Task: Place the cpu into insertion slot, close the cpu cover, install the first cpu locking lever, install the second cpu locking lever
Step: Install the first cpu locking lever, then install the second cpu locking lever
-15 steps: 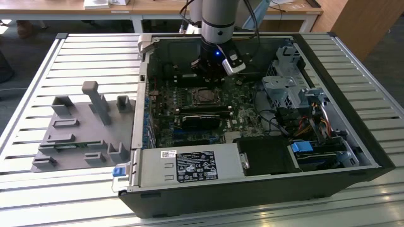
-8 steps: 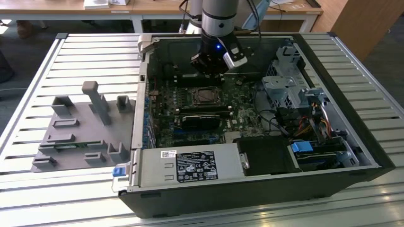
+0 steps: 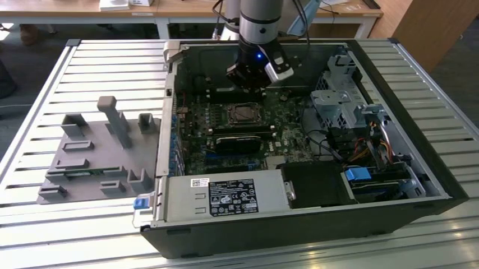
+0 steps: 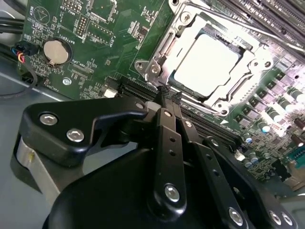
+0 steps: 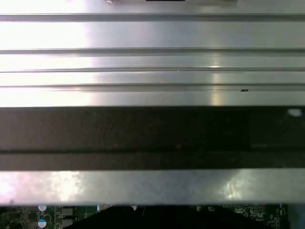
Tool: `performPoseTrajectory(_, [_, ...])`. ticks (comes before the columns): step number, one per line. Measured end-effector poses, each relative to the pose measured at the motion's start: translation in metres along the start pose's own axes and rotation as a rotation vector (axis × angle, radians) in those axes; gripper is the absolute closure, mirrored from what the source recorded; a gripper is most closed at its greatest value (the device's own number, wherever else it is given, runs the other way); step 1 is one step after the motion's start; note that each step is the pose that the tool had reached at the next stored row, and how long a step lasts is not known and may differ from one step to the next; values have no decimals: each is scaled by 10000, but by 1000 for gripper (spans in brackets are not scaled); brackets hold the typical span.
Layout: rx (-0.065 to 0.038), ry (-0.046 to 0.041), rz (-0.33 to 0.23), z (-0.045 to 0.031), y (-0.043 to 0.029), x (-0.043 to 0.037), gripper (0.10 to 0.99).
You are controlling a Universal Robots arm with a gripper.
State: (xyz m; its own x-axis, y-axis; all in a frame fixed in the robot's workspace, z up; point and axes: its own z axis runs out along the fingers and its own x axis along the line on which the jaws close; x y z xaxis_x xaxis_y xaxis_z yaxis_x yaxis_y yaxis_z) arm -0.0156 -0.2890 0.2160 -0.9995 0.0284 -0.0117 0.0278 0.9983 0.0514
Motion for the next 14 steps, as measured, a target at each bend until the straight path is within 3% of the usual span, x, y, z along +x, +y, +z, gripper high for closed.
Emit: performPoseTrajectory(14, [0, 0, 0, -4, -70, -5, 980])
